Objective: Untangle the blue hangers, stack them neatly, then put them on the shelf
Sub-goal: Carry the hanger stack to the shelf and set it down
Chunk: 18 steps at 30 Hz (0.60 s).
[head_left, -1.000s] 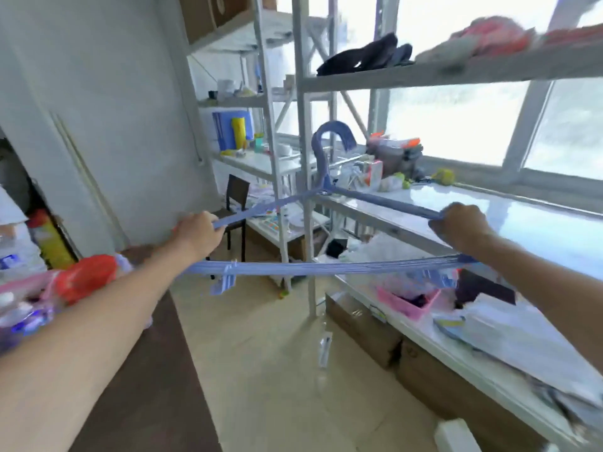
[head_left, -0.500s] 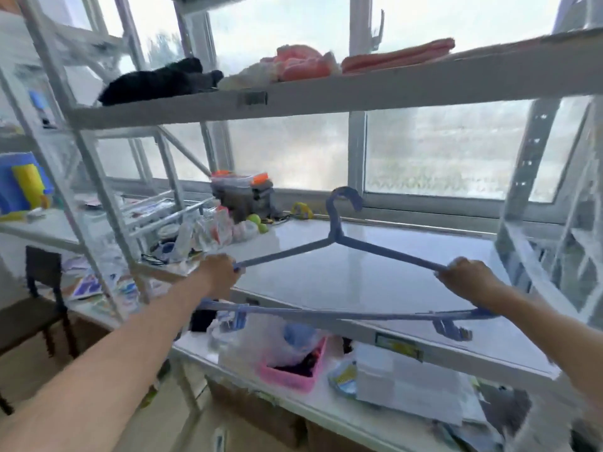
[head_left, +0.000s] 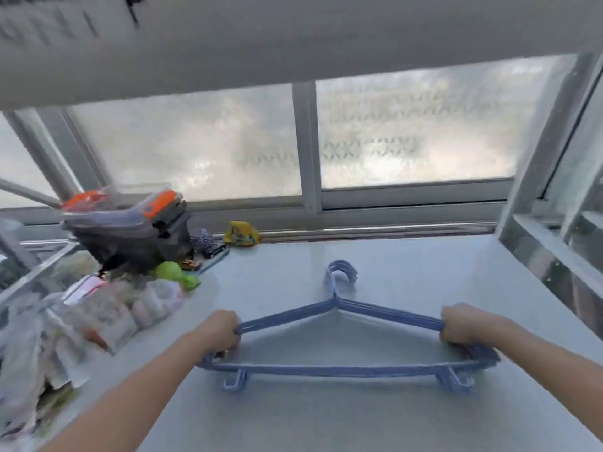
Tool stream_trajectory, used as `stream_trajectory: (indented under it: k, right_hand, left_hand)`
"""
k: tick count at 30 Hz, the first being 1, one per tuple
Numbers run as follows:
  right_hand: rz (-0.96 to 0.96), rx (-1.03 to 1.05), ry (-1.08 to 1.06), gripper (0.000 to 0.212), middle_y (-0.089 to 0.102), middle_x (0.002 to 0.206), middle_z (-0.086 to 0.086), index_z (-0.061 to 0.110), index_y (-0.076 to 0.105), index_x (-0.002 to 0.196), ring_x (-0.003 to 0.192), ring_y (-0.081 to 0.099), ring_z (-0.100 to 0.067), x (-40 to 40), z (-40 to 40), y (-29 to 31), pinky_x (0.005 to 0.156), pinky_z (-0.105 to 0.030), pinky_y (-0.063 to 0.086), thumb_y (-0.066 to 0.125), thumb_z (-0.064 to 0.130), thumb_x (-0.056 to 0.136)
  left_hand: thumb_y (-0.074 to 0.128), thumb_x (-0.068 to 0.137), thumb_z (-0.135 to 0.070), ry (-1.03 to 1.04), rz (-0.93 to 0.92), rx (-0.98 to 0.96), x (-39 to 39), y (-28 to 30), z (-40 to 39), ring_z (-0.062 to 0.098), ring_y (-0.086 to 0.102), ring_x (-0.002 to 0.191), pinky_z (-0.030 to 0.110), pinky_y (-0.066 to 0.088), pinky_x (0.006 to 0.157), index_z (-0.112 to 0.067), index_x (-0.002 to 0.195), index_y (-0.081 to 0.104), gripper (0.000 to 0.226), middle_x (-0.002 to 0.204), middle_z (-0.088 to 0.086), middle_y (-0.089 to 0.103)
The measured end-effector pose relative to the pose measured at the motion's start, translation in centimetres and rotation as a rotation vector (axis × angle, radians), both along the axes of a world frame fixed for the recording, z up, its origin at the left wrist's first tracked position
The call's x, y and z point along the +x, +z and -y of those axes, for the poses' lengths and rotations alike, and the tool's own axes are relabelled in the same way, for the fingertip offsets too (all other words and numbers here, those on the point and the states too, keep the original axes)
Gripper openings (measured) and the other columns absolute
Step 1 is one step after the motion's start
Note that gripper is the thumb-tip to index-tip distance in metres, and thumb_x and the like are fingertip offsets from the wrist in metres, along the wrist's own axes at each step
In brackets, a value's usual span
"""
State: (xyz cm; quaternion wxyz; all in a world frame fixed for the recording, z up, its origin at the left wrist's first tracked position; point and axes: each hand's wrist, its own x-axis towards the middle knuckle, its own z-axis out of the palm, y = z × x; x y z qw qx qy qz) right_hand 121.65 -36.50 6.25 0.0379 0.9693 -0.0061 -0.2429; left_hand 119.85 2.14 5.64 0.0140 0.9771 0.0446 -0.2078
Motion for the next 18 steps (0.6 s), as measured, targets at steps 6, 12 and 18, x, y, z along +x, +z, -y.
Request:
stream_trajectory:
  k: [6,12,18]
  right_hand:
    - [-0.019,-0.081,0.11,0.009,0.058,0.109,-0.011,0.011,0.054,0.087,0.1,0.058,-0.025,0.5,-0.7,0.4,0.079,-0.027,0.047,0.054,0.02,0.083]
    - [0.074,-0.016,0.219,0.009,0.059,0.086,-0.001,0.017,0.06,0.08,0.078,0.055,-0.019,1.5,-0.8,-0.1,0.071,-0.028,0.046,0.061,0.026,0.08]
    - [0.145,0.06,0.331,0.015,0.061,0.081,0.001,0.012,0.065,0.09,0.073,0.049,-0.017,2.0,-0.7,-0.6,0.061,-0.021,0.037,0.059,0.023,0.081]
  left_hand:
    - [0.061,0.077,-0.019,-0.189,0.033,0.127,2.7,-0.6,-1.4,0.029,0.064,0.097,0.032,0.049,0.078,-0.004,0.095,0.067,0.024,0.081,0.009,0.067]
    - [0.064,0.072,-0.019,-0.333,0.1,0.07,3.7,-0.9,-0.5,0.021,0.048,0.067,0.022,0.027,0.047,-0.016,0.055,0.045,0.026,0.056,0.001,0.045]
    - [0.058,0.075,-0.013,-0.425,0.188,0.023,4.0,-1.3,0.7,0.021,0.041,0.064,0.028,0.023,0.049,-0.016,0.048,0.027,0.041,0.05,0.0,0.033]
